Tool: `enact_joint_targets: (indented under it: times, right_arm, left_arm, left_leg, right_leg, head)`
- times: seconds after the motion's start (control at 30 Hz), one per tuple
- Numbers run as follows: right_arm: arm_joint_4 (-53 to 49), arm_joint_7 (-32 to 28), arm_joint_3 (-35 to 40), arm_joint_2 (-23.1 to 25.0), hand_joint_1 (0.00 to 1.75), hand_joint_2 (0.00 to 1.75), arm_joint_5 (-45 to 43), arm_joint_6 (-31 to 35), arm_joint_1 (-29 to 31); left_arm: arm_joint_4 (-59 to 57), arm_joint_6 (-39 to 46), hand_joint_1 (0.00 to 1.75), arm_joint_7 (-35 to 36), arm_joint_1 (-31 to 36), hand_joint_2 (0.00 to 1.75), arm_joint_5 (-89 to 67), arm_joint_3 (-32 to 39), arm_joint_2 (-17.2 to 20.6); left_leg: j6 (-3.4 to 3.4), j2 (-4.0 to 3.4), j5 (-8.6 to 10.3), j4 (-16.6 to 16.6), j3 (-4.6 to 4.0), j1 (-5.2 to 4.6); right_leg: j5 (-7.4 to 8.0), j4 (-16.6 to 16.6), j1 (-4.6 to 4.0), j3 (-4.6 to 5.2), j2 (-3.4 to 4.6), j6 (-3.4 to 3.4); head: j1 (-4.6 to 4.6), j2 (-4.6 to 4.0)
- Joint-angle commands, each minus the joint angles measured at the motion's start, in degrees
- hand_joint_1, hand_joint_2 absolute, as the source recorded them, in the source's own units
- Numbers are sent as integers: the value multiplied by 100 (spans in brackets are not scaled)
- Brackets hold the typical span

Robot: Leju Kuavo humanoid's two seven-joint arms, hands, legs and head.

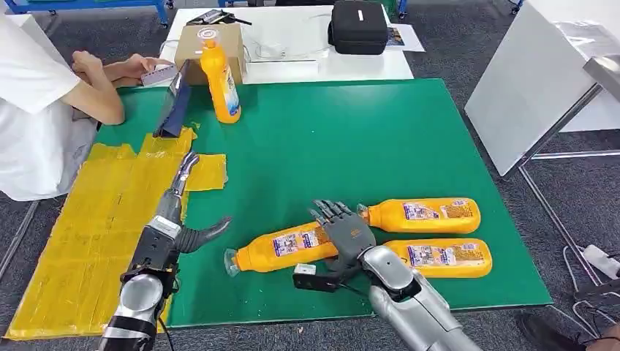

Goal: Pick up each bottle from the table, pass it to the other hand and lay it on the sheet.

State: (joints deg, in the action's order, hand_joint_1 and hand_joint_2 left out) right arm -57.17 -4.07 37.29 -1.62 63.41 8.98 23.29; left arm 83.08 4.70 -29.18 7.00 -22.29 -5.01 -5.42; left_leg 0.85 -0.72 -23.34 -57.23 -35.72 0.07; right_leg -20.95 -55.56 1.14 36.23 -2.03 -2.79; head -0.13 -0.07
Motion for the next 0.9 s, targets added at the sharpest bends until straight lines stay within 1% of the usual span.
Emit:
enact_joint_targets:
  times: [0.03,0.07,0.17,0.2,0.27,0.3,0.33,0.37,0.43,0.47,0.5,0.57,0.6,0.63,0.67,0.7,0.73,0.77,0.8,0.83,0.9]
  right_arm:
    - [1061,-96,115,270,0,175,-58,-85,603]
    - [1072,-95,112,271,0,175,-65,-79,589]
    - [1072,-95,112,271,0,175,-65,-79,589]
    - [1072,-95,112,271,0,175,-65,-79,589]
    - [1072,-95,112,271,0,175,-65,-79,589]
    - [1072,-95,112,271,0,175,-65,-79,589]
    - [1072,-95,112,271,0,175,-65,-79,589]
    - [1190,-194,236,281,0,175,-2,-22,672]
    - [1442,-253,354,366,0,175,4,-76,835]
    - [1577,-271,420,409,0,175,28,-125,917]
    - [1577,-271,420,409,0,175,28,-125,917]
    - [1996,-473,542,475,0,175,-42,-189,1086]
    - [2123,-578,553,483,0,175,-134,-246,1127]
    - [2209,-642,578,467,2,175,-164,-279,1158]
    - [2364,-703,640,460,23,175,-213,-241,1214]
    - [2431,-738,695,446,75,175,-189,-153,1238]
    - [2427,-828,663,450,136,175,-260,-35,1204]
    - [2449,-878,640,452,155,175,-323,-45,1175]
    - [2523,-822,752,420,171,175,-239,-38,1191]
    - [2567,-800,779,409,166,175,-228,-62,1185]
    - [2691,-814,827,365,169,175,-225,-129,1178]
  left_arm:
    - [-491,-40,0,-5,365,175,25,-178,27]
    - [-497,-40,0,-5,359,175,25,-176,31]
    - [-497,-40,0,-5,359,175,25,-176,31]
    - [-497,-40,0,-5,359,175,25,-176,31]
    - [-497,-40,0,-5,359,175,25,-176,31]
    - [-497,-40,0,-5,359,175,25,-176,31]
    - [-497,-40,0,-5,359,175,25,-176,31]
    - [-531,-89,0,-57,396,175,65,-215,49]
    - [-601,-155,0,-129,470,175,110,-283,59]
    - [-636,-165,0,-138,505,175,105,-320,56]
    - [-636,-165,0,-138,505,175,105,-320,56]
    - [-747,-175,0,-172,595,175,121,-407,40]
    - [-778,-177,0,-200,623,175,152,-428,39]
    - [-803,-188,0,-221,644,175,192,-435,35]
    - [-840,-200,0,-245,675,175,236,-466,42]
    - [-851,-203,0,-253,687,175,256,-489,40]
    - [-855,-206,0,-257,696,175,267,-509,39]
    - [-861,-209,0,-260,706,175,280,-529,29]
    - [-878,-216,0,-265,719,175,302,-564,27]
    - [-882,-218,0,-269,719,175,317,-582,14]
    - [-878,-241,0,-291,713,175,368,-614,-7]
  left_leg:
    - [-4,4,-5,2,16,3]
    - [-6,5,-13,-2,29,7]
    - [-5,5,-7,2,19,4]
    - [-7,8,-12,0,30,7]
    - [-4,6,-5,2,13,3]
    - [-6,6,-10,1,25,6]
    - [-5,6,-7,-1,17,5]
    - [-7,7,-12,-3,26,8]
    - [-4,4,-5,0,12,4]
    - [-7,4,-9,-2,23,6]
    - [-4,2,-4,-1,10,1]
    - [-4,3,-2,1,8,2]
    - [-7,7,-9,-3,23,7]
    - [-5,6,-4,1,16,5]
    - [-7,13,-8,-2,25,7]
    - [-5,10,-4,1,17,5]
    - [-3,8,-2,1,12,2]
    - [-5,12,-7,0,23,6]
    - [-3,14,-4,2,18,2]
    - [-5,18,-8,-1,22,6]
    - [-4,16,-11,2,34,7]
  right_leg:
    - [-5,2,-2,-16,9,9]
    - [-12,0,-5,-30,16,15]
    - [-7,2,-3,-19,10,11]
    - [-13,0,-4,-31,13,16]
    - [-5,1,-1,-13,7,9]
    - [-10,1,-3,-25,14,14]
    - [-7,1,-4,-18,10,12]
    - [-12,0,-6,-28,14,16]
    - [-5,0,-2,-13,9,11]
    - [-9,-2,-4,-23,16,16]
    - [-4,-2,0,-10,11,9]
    - [-3,0,-1,-9,8,9]
    - [-9,-2,-5,-25,14,16]
    - [-5,1,-3,-17,8,11]
    - [-10,0,-5,-29,8,16]
    - [-6,2,-4,-19,6,12]
    - [-4,2,-1,-13,3,7]
    - [-9,2,-4,-25,6,12]
    - [-8,1,-1,-20,0,9]
    - [-11,1,-4,-28,2,12]
    - [-13,5,-4,-38,6,14]
  head:
    - [0,0]
    - [0,0]
    - [-2,0]
    - [0,0]
    - [-2,0]
    - [-2,0]
    - [0,0]
    - [0,0]
    - [0,0]
    - [-2,0]
    - [0,0]
    - [0,0]
    - [-2,0]
    - [0,0]
    - [0,0]
    - [0,0]
    - [-2,0]
    - [0,0]
    - [-2,0]
    - [0,0]
    - [0,0]
